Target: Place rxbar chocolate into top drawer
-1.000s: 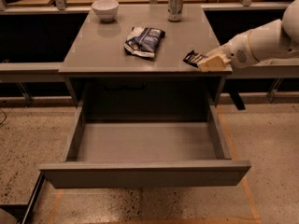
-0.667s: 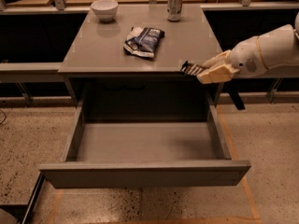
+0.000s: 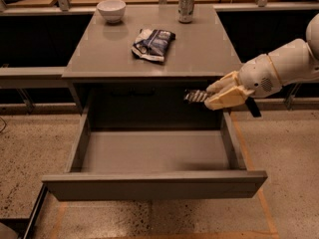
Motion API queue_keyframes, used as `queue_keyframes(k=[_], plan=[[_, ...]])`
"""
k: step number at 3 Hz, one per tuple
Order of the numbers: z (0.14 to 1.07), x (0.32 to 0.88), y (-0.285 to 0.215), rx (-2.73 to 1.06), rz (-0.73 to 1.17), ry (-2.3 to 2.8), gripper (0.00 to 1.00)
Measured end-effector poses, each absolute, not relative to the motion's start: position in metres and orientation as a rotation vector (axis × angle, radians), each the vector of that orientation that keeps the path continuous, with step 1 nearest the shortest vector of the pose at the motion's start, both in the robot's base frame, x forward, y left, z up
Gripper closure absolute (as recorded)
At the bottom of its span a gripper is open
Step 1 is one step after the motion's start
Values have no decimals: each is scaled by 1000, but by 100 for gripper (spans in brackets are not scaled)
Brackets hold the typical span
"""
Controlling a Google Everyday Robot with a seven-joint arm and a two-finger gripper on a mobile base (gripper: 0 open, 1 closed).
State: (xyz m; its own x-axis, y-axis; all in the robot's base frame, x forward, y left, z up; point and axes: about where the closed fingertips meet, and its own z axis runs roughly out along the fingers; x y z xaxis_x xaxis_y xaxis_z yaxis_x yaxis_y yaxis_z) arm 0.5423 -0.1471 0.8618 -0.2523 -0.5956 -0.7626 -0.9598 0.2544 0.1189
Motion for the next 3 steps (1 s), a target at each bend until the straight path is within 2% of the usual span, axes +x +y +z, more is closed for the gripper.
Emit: queue_keyframes(k=[1,3], plan=[[856,548,-142,-1455,724,1980,100],[775,520,-141,-1522,772,2113,100]])
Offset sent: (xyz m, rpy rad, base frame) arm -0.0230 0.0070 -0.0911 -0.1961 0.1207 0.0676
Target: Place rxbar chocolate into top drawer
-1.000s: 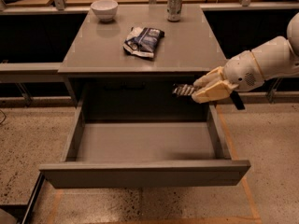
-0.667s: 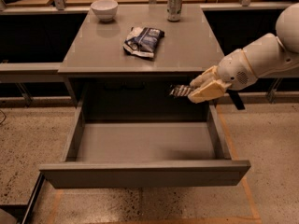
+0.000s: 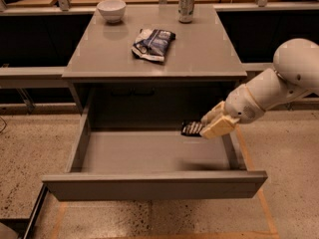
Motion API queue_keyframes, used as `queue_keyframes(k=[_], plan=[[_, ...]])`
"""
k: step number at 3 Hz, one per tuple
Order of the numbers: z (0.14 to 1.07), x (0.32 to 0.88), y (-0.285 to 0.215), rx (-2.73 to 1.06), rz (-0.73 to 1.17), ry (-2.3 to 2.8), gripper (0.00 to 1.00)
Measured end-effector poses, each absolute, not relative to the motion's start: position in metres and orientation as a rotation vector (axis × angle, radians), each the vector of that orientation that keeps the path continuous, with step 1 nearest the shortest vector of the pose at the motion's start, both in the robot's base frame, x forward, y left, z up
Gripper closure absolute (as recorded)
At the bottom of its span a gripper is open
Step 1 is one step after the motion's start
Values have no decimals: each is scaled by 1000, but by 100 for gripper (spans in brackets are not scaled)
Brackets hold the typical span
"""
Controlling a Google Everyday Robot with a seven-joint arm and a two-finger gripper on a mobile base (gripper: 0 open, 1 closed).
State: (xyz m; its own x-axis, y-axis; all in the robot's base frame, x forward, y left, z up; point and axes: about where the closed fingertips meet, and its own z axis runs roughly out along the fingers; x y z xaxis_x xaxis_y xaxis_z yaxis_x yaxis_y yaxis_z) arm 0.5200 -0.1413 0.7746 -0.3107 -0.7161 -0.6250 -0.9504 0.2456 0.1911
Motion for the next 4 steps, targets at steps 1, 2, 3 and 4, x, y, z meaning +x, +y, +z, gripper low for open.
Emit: queue_keyframes(k=[1,2,3,4], plan=[[726,504,-144,-1515,814,2166,84],[683,501,-143,-1475,841,2176,60],[680,502,-141,-1472,842,2175,38],[679,502,-140,-1474,846,2175,15]])
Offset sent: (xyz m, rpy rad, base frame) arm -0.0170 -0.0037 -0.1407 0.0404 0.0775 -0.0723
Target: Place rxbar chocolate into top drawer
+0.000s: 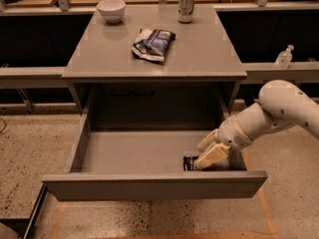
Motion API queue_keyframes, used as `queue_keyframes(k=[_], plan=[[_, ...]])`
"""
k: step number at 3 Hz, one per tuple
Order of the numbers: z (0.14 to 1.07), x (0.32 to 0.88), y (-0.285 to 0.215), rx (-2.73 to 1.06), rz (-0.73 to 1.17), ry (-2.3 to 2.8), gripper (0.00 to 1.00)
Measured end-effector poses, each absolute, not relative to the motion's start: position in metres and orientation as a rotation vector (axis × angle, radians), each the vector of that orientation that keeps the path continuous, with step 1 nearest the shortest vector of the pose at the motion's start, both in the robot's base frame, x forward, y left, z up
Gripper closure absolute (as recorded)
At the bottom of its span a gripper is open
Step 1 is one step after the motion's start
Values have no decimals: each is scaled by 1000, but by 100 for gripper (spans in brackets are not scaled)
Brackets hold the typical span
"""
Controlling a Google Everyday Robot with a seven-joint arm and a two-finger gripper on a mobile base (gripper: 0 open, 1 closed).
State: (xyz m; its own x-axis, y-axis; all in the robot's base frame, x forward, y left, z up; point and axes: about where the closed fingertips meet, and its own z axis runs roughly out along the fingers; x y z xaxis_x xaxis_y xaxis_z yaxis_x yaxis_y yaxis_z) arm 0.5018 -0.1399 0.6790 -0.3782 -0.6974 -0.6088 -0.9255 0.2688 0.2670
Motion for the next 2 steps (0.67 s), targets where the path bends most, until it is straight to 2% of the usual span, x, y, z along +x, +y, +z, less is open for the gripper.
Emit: queue_keyframes(k=[1,2], plan=[[678,501,-138,-1477,850,2174,0],[678,501,-138,-1477,850,2174,0]])
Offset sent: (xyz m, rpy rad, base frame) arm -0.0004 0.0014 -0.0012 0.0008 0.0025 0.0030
